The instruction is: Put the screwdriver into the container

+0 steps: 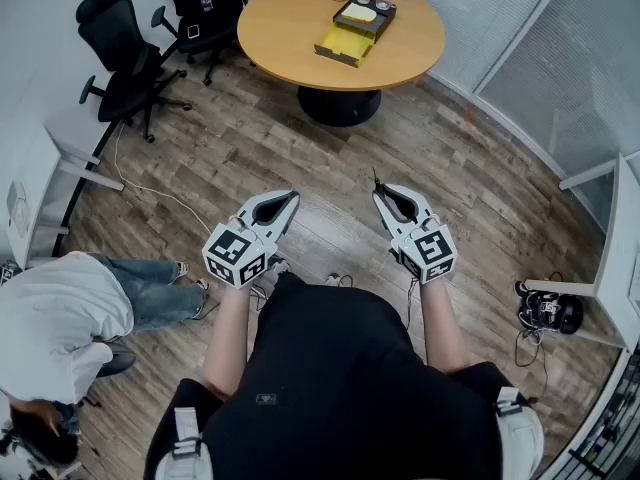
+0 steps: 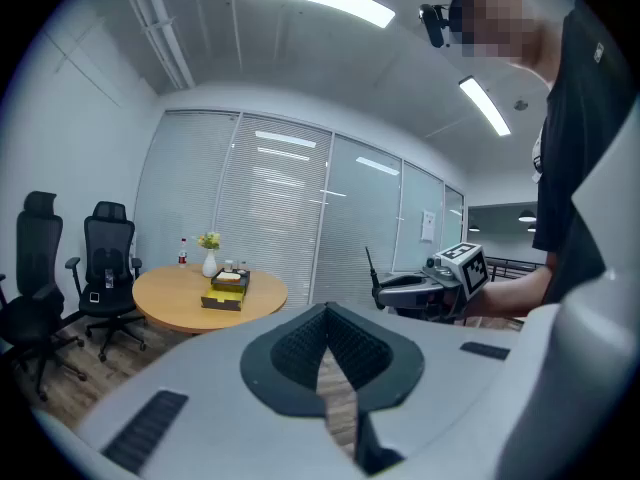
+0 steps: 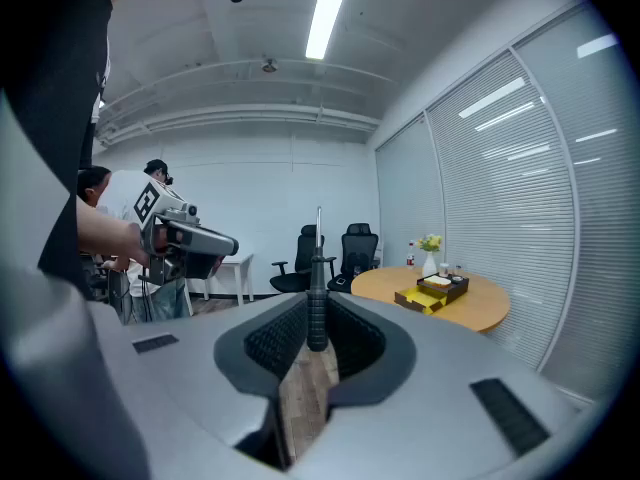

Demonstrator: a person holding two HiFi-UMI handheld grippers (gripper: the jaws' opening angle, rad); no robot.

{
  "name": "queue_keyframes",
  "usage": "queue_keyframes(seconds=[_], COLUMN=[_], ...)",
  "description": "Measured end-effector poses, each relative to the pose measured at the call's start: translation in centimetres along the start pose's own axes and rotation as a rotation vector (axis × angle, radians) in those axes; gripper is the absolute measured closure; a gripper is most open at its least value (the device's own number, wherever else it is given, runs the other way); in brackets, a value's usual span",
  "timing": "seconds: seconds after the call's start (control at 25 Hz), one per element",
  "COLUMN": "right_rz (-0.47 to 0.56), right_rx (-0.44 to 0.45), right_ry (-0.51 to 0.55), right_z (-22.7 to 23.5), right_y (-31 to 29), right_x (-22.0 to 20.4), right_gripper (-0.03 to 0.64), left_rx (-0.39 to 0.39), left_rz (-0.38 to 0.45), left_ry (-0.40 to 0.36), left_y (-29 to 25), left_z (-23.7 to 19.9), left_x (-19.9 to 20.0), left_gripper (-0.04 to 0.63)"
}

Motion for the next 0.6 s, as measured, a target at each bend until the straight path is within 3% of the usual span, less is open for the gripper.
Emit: queue_keyframes(seconds=[0.6], right_rz=[-0.019], right_rx=[0.021], right_ry=[0.023], right_z=[-0.4], right_y=[-2.2], right_x=[0.7], right_gripper=[0.558], left_rx=[-0.012], left_rz=[0.004], left_ry=[-0.018], left_y=[0.2], left_z=[-2.3], left_x=[0.7], left_gripper=[0.591])
Point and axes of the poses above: the fingertips, and each gripper's own axes: y backward along the fingers, z to its right, x out of its top, the point moved 9 cm from there along y, backward along the fingers
